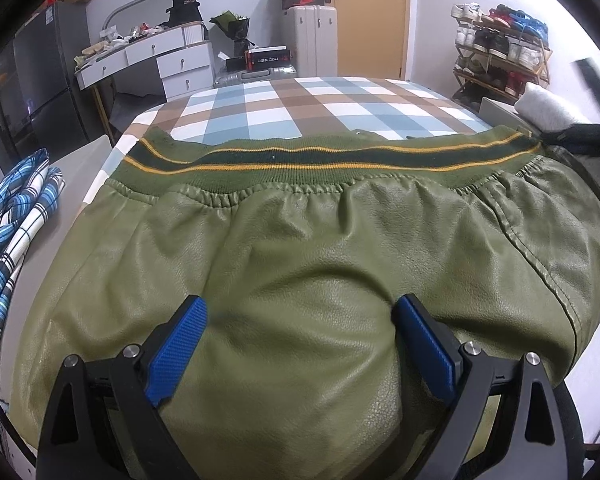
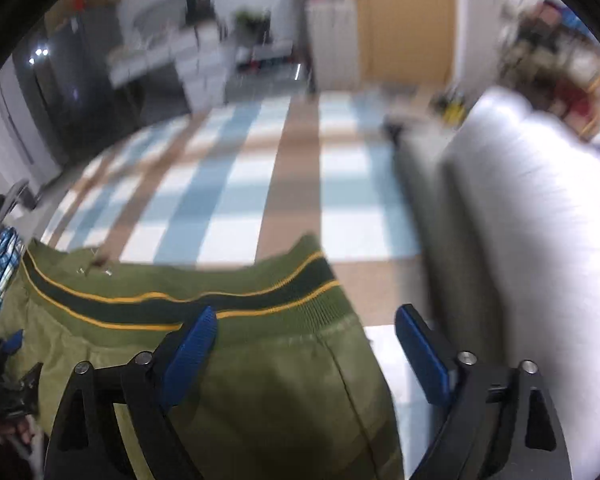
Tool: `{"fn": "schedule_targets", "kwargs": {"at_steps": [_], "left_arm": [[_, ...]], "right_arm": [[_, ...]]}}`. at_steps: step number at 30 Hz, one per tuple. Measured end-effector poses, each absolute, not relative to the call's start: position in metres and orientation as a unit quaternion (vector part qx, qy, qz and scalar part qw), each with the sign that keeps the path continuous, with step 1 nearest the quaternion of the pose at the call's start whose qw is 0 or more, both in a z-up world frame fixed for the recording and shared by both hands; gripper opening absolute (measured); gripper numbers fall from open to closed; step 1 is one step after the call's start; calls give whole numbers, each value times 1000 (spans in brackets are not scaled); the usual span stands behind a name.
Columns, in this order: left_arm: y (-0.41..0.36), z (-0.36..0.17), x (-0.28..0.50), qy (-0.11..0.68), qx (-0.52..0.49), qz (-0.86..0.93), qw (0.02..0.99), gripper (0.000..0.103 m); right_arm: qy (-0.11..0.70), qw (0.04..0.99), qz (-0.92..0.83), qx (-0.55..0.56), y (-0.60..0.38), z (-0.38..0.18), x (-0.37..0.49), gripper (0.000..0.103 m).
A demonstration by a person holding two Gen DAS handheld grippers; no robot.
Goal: Fold large clothes
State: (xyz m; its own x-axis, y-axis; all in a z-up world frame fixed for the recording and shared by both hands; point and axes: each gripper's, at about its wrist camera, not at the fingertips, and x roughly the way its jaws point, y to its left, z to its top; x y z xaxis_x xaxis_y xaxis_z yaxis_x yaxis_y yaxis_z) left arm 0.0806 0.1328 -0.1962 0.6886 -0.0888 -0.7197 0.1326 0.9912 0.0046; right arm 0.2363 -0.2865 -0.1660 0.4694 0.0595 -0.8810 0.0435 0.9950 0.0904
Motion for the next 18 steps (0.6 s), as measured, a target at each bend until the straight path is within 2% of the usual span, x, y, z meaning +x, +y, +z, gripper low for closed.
{"fn": "schedule_targets", "kwargs": {"at_steps": [2,3,5,6,7,11,16,17,18], "left_arm": [[133,-196,81,389,28,-60,919,93],[133,-196,80,388,28,-60,919,93],[133,-196,80,388,28,-58,919,94],[133,-196,80,389,28,-58,919,94],[132,-196,81,391,28,-58,918,93],[131,-194,83,397,29,-57,915,94],[131,-189,88,419,25,-62,906,93],[131,-188,87,423,25,-64,903,93],[132,-185,86,428,25,-69,901,93]], "right_arm": [[549,829,28,99,-299,-182,247,64],[550,829,29,101,-300,-180,248,53],[542,837,33,75,-296,-167,246,43],[529,847,30,55,-292,-155,242,22],[515,856,22,37,-289,-145,239,12],[474,879,26,42,-294,-119,233,12],[508,859,-38,53,-317,-174,255,14],[527,847,-59,47,-320,-192,261,9],[533,842,-77,30,-319,-200,264,9]]}}
